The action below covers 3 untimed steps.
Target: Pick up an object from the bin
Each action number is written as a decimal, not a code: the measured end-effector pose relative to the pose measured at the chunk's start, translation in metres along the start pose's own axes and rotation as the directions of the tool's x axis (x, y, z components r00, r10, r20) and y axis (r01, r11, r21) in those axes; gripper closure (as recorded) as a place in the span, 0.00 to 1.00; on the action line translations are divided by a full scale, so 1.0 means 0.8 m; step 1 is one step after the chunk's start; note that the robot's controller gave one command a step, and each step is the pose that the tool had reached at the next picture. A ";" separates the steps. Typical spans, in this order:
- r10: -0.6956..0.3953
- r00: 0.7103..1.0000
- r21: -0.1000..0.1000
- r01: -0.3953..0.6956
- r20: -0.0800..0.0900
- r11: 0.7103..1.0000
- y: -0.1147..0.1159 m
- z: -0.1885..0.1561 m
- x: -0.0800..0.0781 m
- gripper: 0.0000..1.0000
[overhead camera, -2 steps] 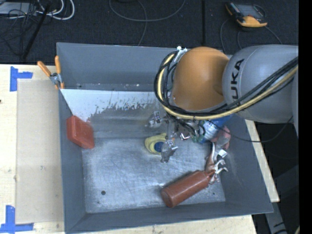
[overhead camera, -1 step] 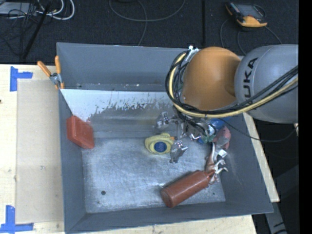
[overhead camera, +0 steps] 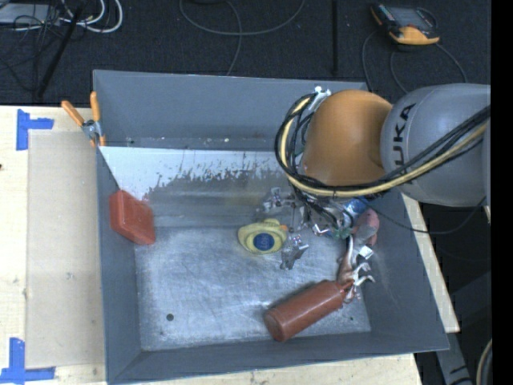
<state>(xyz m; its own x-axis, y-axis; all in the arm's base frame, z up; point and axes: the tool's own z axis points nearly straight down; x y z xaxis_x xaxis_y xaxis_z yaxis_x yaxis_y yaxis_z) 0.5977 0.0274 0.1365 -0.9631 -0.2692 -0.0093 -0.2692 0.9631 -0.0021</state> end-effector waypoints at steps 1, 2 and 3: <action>0.048 0.998 -0.003 -0.048 0.041 0.999 -0.017 0.066 0.006 1.00; 0.049 0.998 -0.003 -0.049 0.041 0.999 -0.017 0.066 0.006 1.00; 0.095 0.996 -0.001 -0.095 -0.005 0.996 -0.025 -0.124 0.029 1.00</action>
Offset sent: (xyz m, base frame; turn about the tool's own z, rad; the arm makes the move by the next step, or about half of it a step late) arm 0.0000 0.0000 0.0000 0.0000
